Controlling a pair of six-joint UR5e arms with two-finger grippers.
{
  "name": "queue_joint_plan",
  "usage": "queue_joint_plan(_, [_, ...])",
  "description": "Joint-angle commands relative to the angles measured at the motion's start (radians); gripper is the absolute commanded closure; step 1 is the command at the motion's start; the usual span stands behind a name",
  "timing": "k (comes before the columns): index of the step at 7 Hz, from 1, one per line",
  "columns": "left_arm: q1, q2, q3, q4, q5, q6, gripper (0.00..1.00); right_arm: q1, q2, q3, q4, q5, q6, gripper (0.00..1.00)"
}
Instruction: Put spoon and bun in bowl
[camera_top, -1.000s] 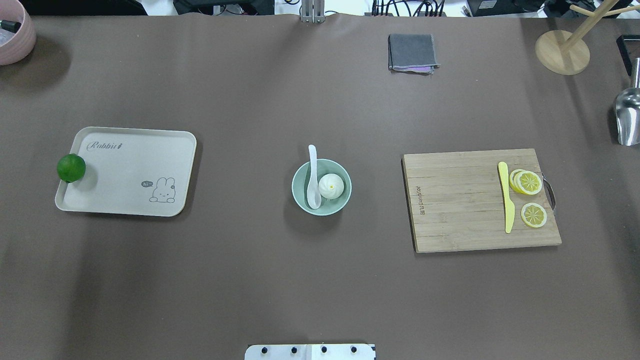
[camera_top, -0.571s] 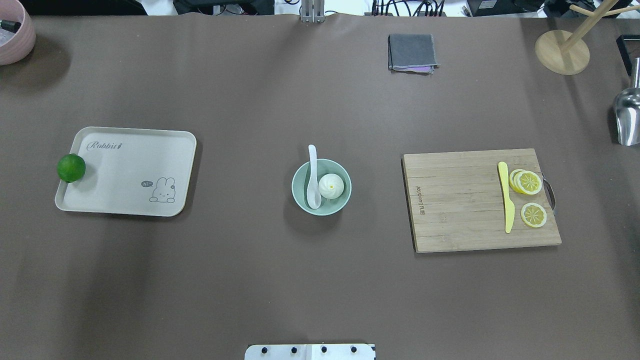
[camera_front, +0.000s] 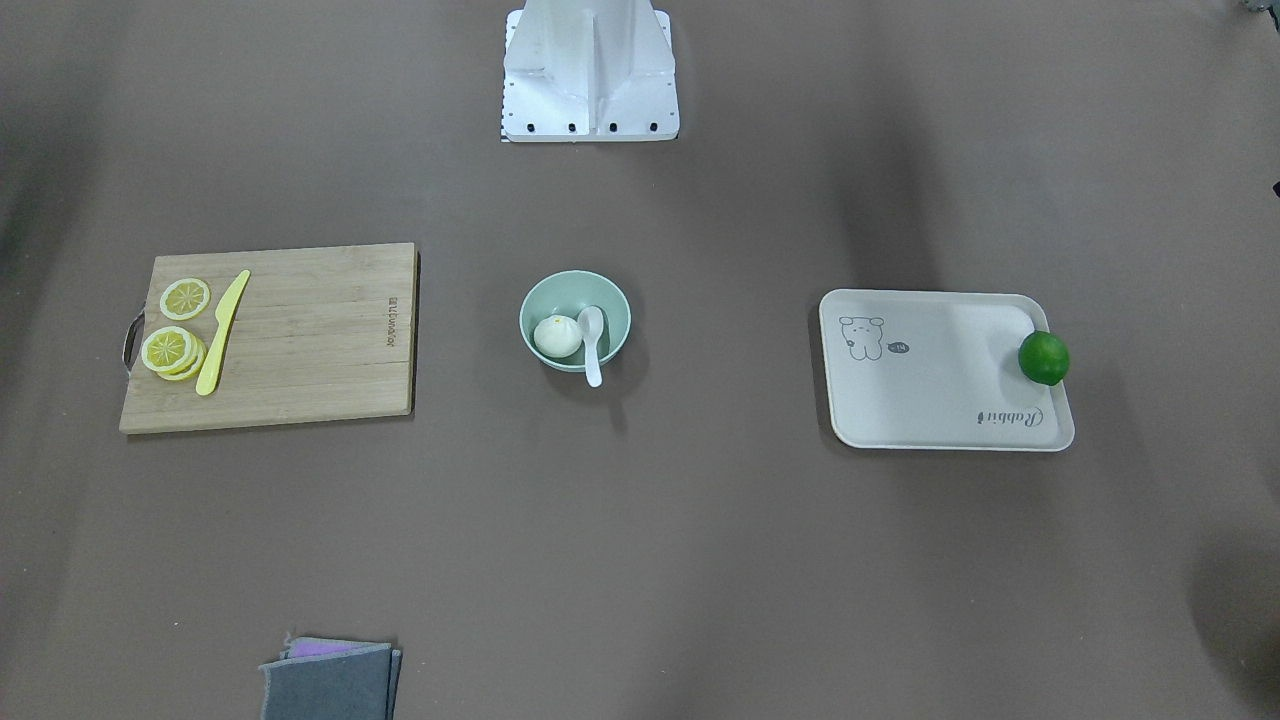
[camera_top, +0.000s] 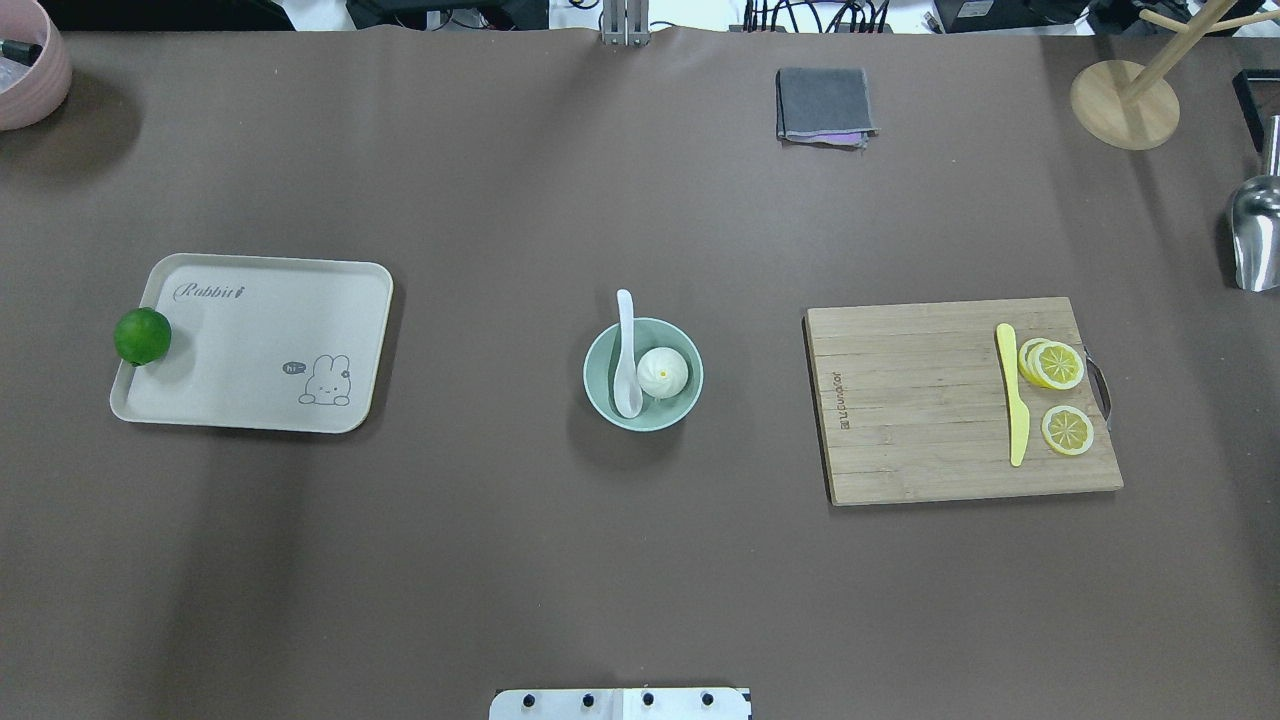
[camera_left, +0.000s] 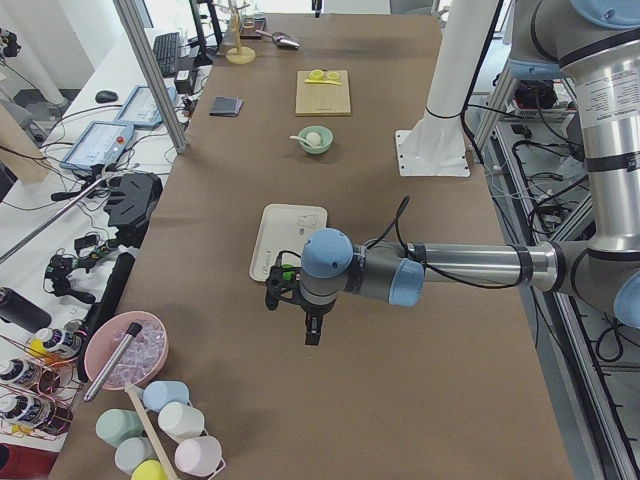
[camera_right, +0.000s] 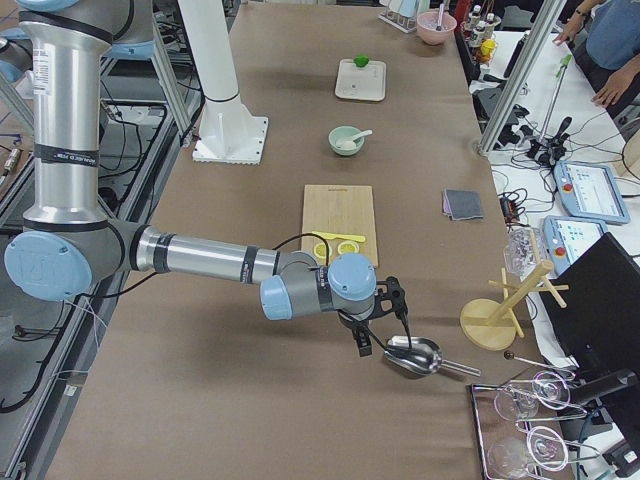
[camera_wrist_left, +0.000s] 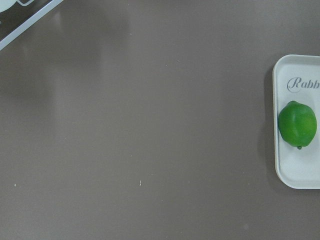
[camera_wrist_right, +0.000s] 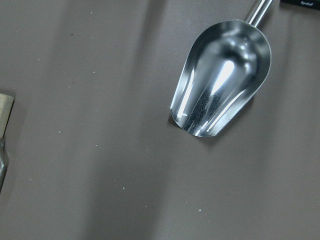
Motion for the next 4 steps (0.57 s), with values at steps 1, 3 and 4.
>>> queue_joint_plan(1, [-0.002, 0.004, -0.046, -0.003, -0.009, 0.004, 0.01, 0.018, 0.012, 0.016, 0.000, -0.016, 0.008, 0.00])
queue_joint_plan(3, [-0.002, 0.004, -0.074, -0.007, -0.013, 0.004, 0.01, 0.018, 0.000, 0.048, -0.001, -0.040, 0.010, 0.00])
queue_joint_plan(4, [-0.004, 0.006, -0.101, -0.007, -0.014, 0.004, 0.01, 0.018, -0.003, 0.048, -0.001, -0.039, 0.010, 0.00])
